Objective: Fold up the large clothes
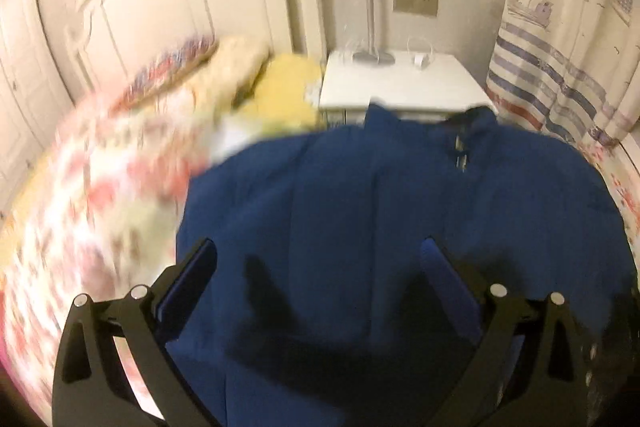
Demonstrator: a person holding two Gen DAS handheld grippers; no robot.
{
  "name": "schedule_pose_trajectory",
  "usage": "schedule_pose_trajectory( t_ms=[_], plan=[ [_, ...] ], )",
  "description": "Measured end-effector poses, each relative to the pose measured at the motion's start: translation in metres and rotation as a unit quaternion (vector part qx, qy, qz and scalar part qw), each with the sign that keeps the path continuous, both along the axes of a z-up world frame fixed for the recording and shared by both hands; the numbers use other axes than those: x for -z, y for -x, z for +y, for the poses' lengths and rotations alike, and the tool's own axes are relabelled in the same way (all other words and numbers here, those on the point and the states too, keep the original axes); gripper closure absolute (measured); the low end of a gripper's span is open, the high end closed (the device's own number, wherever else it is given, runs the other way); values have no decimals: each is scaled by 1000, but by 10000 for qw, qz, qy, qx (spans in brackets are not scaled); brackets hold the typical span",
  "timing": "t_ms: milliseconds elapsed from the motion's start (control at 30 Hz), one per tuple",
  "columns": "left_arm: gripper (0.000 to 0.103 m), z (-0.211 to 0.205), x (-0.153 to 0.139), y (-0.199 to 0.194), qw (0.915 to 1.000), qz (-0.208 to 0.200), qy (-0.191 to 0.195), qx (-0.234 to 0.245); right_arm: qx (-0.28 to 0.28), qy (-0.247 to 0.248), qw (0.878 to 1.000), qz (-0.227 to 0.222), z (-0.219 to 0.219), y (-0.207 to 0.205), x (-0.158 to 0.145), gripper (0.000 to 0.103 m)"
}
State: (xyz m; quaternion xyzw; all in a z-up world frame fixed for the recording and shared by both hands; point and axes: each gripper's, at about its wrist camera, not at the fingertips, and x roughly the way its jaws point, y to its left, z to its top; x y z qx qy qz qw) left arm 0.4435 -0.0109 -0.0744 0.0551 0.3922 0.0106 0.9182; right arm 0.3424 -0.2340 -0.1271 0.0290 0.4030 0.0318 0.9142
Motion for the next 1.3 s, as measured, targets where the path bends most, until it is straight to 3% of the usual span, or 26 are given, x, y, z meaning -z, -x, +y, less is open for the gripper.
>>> schedule_pose_trajectory(
  t_ms=[67, 233, 333, 400, 467, 533, 600, 700, 800, 867, 967, 1133, 1300],
  plan=[
    [2, -10, 4, -24, 9998, 163, 38, 106, 0, -40, 10000, -4, -1, 0, 0, 16],
    [2, -10, 50, -74, 9965, 807, 67, -204, -33, -142, 9999, -43, -2, 0, -1, 16],
    [2, -6, 44, -73, 9959, 833, 217, -267, -45, -193, 9998, -64, -3, 1, -1, 16],
    [2, 0, 31, -68, 9965, 629, 508, -208, -43, -246, 9997, -65, -4, 0, -1, 16],
    [2, 9, 23, -72, 9969, 470, 494, -404, -41, -255, 9996, -65, -4, 0, -1, 16],
    [2, 21, 35, -87, 9952, 670, 373, -602, -41, -238, 9997, -67, -4, 0, -1, 16],
    [2, 27, 57, -98, 9948, 847, 307, -481, -75, -250, 9996, -77, -4, 0, -1, 16],
    [2, 23, 58, -94, 9963, 698, 122, -487, -99, -214, 9997, -81, -2, 0, -2, 16],
    [2, 25, 46, -77, 9966, 515, 267, -593, -85, -271, 9996, -76, -4, 0, -2, 16],
    [2, 24, 35, -55, 9972, 292, 420, -539, -82, -276, 9996, -78, -4, 0, -2, 16],
    [2, 17, 26, -13, 9989, -93, 138, -436, -76, -287, 9995, -63, -4, 0, -2, 16],
    [2, 11, 55, 7, 9993, 136, -297, -155, -77, -277, 9996, -62, -4, 0, -2, 16],
    [2, 14, 64, 7, 9996, 83, -253, -123, -63, -208, 9997, -86, -3, 1, -2, 16]
  ],
)
